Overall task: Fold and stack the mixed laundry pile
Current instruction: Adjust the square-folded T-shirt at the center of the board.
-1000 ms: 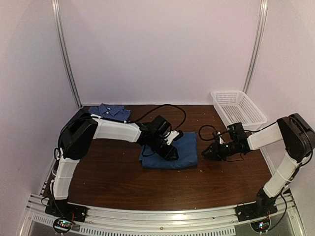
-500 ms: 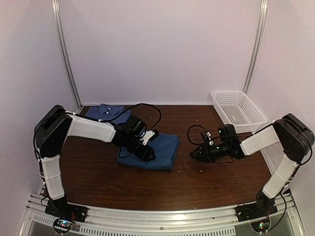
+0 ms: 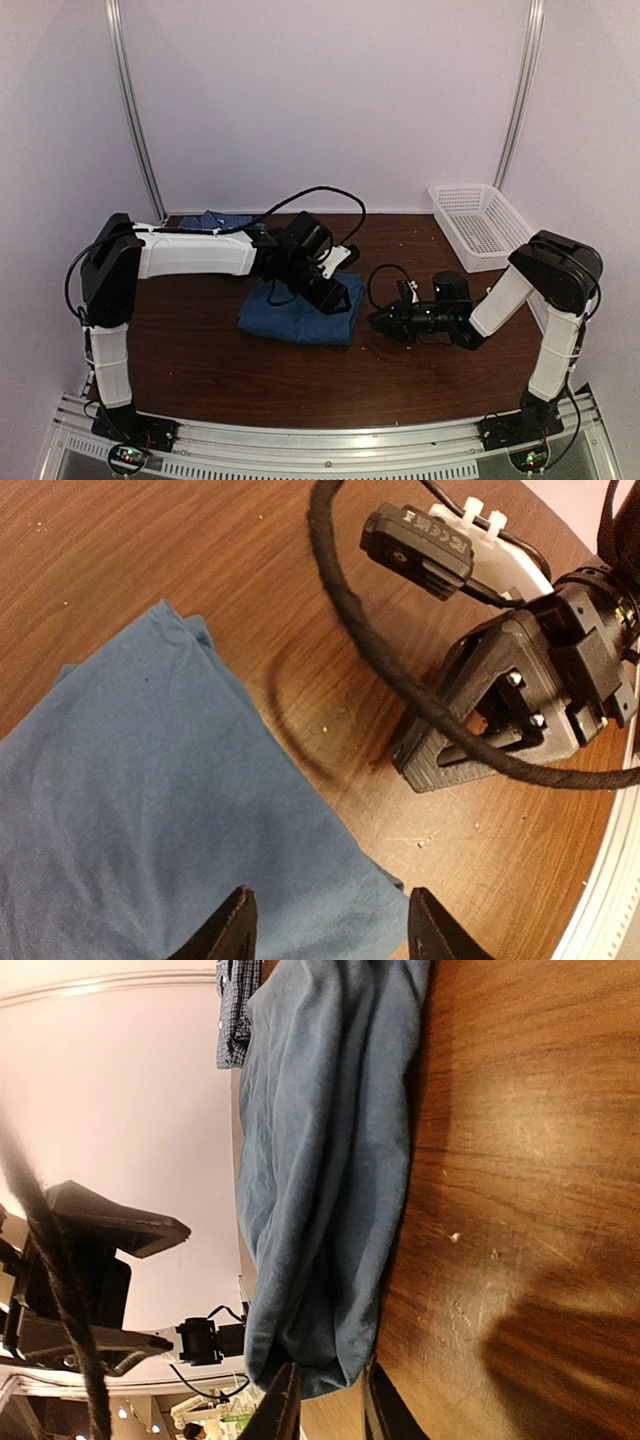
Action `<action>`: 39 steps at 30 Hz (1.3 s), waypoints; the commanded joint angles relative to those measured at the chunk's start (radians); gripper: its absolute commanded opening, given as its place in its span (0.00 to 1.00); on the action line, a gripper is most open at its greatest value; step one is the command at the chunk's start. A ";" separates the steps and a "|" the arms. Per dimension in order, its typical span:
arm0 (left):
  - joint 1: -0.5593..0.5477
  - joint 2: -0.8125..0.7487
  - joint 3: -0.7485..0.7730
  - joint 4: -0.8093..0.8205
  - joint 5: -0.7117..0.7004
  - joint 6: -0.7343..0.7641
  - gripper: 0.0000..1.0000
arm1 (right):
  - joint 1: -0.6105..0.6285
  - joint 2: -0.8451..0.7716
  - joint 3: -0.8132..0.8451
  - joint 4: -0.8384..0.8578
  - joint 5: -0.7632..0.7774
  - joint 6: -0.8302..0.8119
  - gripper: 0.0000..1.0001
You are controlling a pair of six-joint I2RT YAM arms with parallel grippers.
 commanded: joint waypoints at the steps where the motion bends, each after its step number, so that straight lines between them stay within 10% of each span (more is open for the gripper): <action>1: -0.018 0.054 0.046 -0.045 -0.031 -0.014 0.53 | 0.016 0.058 -0.017 0.276 0.027 0.152 0.22; 24: -0.060 0.196 0.218 -0.196 -0.121 0.007 0.54 | 0.043 -0.007 0.041 -0.033 0.092 0.024 0.23; 39: -0.003 0.071 0.020 -0.009 -0.056 -0.098 0.04 | 0.078 0.052 0.117 -0.038 0.107 0.039 0.21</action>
